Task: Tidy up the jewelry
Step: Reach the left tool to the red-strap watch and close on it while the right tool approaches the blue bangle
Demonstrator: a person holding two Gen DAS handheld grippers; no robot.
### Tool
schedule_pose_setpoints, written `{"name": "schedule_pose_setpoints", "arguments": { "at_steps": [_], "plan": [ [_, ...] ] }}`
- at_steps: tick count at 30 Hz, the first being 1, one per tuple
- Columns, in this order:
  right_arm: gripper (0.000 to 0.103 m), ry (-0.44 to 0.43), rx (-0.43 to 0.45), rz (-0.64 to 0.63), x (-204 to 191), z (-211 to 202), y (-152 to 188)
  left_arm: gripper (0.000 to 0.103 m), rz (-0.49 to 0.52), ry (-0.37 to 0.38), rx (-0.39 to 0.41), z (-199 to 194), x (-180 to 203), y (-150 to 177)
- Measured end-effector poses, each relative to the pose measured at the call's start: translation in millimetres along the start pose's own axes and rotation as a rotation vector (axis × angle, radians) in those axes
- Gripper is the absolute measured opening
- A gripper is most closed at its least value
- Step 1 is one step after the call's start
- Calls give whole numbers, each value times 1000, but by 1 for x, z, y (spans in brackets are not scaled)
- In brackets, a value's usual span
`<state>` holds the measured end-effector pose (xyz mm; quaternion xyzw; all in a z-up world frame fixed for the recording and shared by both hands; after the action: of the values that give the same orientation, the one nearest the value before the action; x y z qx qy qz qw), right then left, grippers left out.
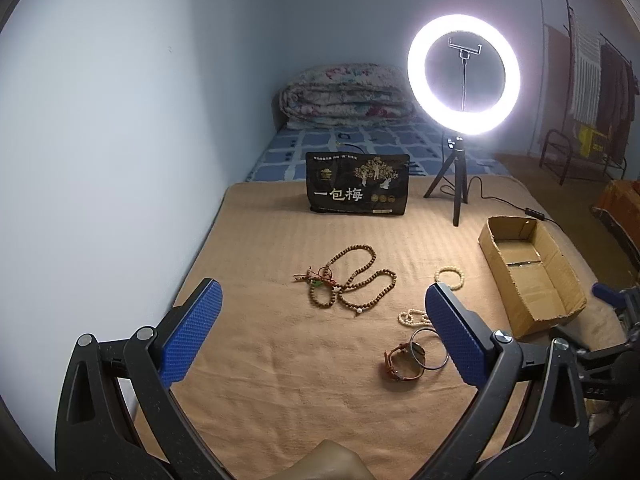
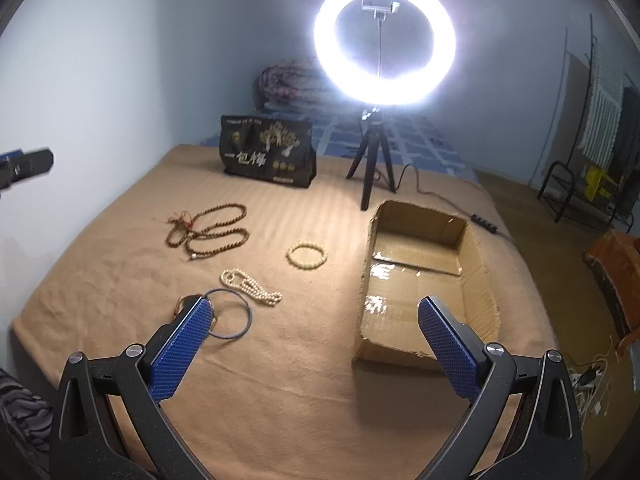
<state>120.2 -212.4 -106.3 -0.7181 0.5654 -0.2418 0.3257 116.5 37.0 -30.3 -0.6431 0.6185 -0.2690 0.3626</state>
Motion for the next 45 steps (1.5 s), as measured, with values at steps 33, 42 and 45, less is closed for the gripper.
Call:
{"name": "schedule_pose_setpoints", "arguments": {
  "at_steps": [33,42,45],
  "plan": [
    [97,-251,-276,-64,-41,135,53,61,50,316,-376,154,63,143],
    [97,-287,-294,-179,-59,144,67,49,92,331,-429,173,84,157],
    [97,-281,-298,-202,-63,148,69,46,90,337,-455,180,87,160]
  ]
}}
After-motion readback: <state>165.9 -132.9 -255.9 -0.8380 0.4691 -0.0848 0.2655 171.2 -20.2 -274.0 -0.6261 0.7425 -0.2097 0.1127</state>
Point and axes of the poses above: each gripper's, at about its wrist camera, not at the fingertips, and z roughly the way its jaws point, x to its right, y to its underside, the point moved 9 cm from there along z, roughly the way its jaws point, and after that the axes turned 5 degrees about -y, right-handed, at the moved point
